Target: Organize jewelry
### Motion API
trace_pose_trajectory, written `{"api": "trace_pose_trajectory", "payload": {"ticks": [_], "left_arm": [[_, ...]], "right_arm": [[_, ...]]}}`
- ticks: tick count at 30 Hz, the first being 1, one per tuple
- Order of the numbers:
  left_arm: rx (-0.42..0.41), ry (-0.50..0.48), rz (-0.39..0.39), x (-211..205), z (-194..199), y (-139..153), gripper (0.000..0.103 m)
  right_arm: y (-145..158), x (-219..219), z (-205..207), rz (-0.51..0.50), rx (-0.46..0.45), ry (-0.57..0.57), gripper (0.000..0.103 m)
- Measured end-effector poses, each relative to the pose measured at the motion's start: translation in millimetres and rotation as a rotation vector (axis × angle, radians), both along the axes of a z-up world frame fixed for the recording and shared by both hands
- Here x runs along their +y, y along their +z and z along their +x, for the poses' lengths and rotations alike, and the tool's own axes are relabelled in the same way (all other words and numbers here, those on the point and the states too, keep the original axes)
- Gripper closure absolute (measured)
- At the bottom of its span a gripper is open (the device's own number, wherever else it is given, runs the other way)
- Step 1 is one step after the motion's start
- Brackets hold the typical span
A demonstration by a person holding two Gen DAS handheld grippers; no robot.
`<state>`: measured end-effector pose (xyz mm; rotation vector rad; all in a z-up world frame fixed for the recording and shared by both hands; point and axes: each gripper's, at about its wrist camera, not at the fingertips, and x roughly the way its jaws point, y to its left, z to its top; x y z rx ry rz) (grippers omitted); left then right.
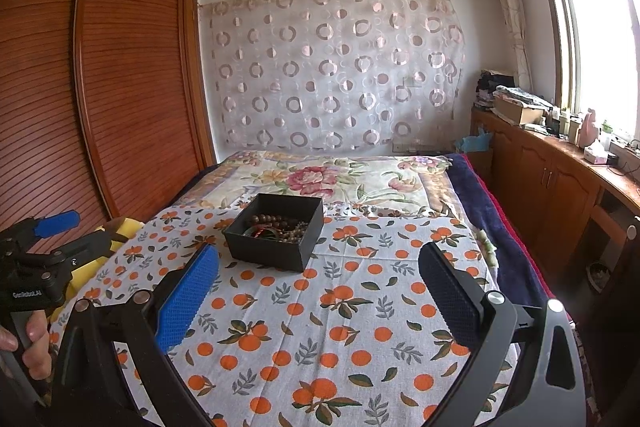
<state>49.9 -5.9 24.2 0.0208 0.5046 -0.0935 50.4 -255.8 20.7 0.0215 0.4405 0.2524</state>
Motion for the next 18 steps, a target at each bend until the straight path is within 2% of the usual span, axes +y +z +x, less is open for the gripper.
{"api": "trace_pose_trajectory", "payload": {"ticks": [18], "left_arm": [[-0.011, -0.007, -0.004, -6.6, -2.7, 2.5, 0.007]], "right_arm": [[0.9, -0.9, -1.7, 0.003, 0.001, -0.001, 0.002]]}}
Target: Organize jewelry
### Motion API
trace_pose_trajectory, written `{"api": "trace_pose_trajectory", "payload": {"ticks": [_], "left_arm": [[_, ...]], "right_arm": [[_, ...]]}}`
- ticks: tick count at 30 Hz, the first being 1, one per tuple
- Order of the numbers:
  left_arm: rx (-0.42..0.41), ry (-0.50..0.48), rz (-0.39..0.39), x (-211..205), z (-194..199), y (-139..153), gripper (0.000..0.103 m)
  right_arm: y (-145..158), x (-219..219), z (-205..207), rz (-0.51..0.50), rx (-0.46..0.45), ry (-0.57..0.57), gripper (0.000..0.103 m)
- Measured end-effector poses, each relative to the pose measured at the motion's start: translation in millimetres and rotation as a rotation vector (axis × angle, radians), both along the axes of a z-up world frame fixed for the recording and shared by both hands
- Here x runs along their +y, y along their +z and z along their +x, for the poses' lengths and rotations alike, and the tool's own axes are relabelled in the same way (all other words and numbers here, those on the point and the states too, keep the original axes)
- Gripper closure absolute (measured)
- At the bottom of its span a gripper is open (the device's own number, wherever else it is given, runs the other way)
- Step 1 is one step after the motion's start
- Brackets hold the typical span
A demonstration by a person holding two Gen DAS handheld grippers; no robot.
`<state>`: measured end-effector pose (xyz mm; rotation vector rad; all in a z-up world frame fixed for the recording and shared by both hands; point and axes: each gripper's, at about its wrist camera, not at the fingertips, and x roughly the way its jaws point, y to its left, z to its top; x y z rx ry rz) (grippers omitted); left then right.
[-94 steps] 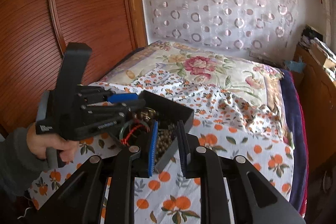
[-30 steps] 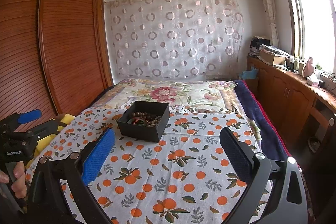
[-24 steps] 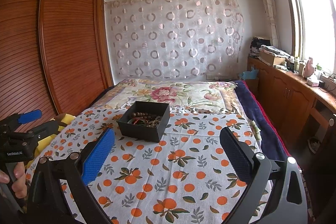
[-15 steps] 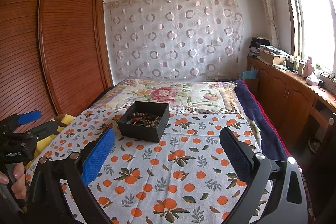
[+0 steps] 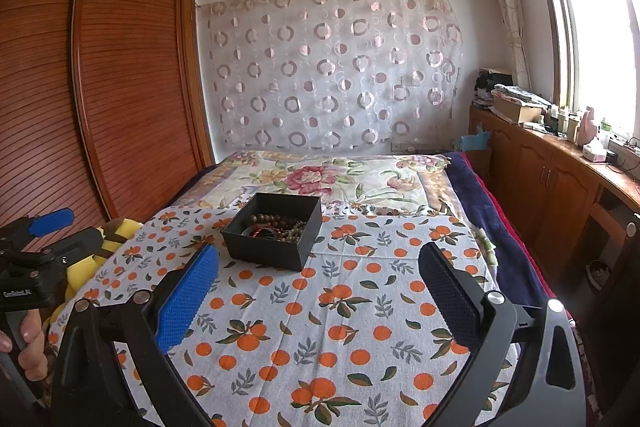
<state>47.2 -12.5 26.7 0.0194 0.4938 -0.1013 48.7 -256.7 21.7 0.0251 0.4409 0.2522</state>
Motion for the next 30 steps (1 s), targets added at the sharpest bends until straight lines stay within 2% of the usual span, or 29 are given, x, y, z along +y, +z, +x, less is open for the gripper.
{"api": "trace_pose_trajectory", "payload": {"ticks": [30], "left_arm": [[0.003, -0.004, -0.008, -4.2, -2.1, 4.9, 0.007]], "right_arm": [[4.2, 4.3, -1.1, 0.005, -0.001, 0.002, 0.002]]}}
